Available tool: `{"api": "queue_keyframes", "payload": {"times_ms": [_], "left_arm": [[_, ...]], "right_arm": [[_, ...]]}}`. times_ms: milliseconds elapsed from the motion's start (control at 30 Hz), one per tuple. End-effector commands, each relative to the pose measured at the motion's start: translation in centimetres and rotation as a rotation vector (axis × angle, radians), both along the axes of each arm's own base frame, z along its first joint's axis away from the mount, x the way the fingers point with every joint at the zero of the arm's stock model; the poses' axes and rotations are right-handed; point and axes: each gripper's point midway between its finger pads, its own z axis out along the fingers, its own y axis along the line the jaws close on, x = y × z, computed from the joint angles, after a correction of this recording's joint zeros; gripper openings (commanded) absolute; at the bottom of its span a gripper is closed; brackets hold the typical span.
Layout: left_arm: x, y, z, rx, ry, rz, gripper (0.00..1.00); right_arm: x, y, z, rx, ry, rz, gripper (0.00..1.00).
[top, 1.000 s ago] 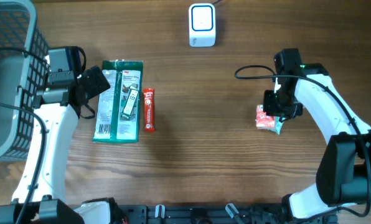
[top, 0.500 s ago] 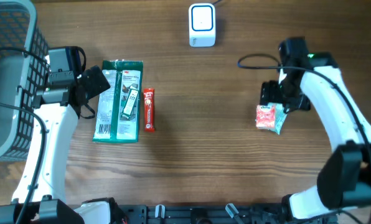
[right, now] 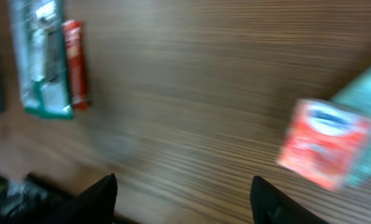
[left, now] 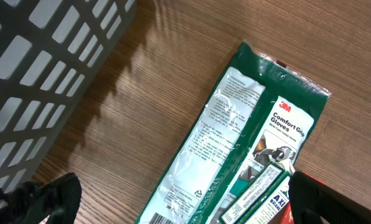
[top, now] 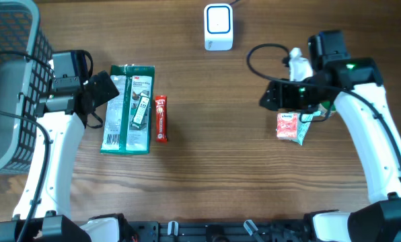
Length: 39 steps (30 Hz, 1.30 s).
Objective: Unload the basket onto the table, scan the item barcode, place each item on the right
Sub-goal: 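Move the right gripper left to the red Nescafe stick and grasp it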
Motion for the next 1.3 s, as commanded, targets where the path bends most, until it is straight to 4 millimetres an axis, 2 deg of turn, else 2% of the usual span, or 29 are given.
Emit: {"api": "queue_keyframes", "payload": {"times_ms": [0, 100, 267, 433, 467, 500, 533, 633, 833, 1000, 1100, 1267], "left_arm": [[0.1, 0.1, 0.3, -0.005, -0.013, 0.011, 1.00], [0.1, 0.1, 0.3, -0.005, -0.013, 0.011, 1.00], [0.1, 0.1, 0.3, -0.005, -0.013, 0.011, 1.00], [0.1, 0.1, 0.3, -0.005, -0.013, 0.011, 1.00], [0.1, 0.1, 0.3, -0.005, -0.013, 0.011, 1.00], [0.1, 0.1, 0.3, -0.005, -0.013, 0.011, 1.00], [0.1, 0.1, 0.3, -0.005, -0.013, 0.011, 1.00], [0.1, 0.1, 0.3, -0.005, -0.013, 0.011, 1.00], [0.1, 0.1, 0.3, -0.005, -0.013, 0.011, 1.00], [0.1, 0.1, 0.3, -0.005, -0.013, 0.011, 1.00], [0.1, 0.1, 0.3, -0.005, -0.013, 0.011, 1.00], [0.1, 0.1, 0.3, -0.005, -0.013, 0.011, 1.00]], "right_arm": [[-0.7, 3.9, 1.6, 0.098, -0.039, 0.121, 0.60], [-1.1, 6.2, 1.5, 0.116, -0.039, 0.130, 0.54], [-0.9, 10.5, 0.9, 0.139, -0.061, 0.130, 0.54], [-1.5, 15.9, -0.2, 0.203, -0.088, 0.152, 0.55], [-1.8, 17.0, -0.5, 0.217, -0.090, 0.155, 0.55], [-2.0, 18.2, -1.0, 0.236, -0.094, 0.162, 0.60], [-2.0, 19.4, -1.6, 0.245, -0.106, 0.164, 0.61], [-2.0, 21.3, -4.2, 0.205, -0.134, 0.143, 0.62], [-2.1, 24.7, -9.3, 0.070, -0.238, 0.172, 0.46], [-2.9, 27.7, -13.9, -0.012, -0.312, 0.207, 0.43], [-2.8, 28.1, -15.3, -0.065, -0.365, 0.201, 0.41], [-2.1, 27.4, -16.1, -0.154, -0.437, 0.168, 0.25]]}}
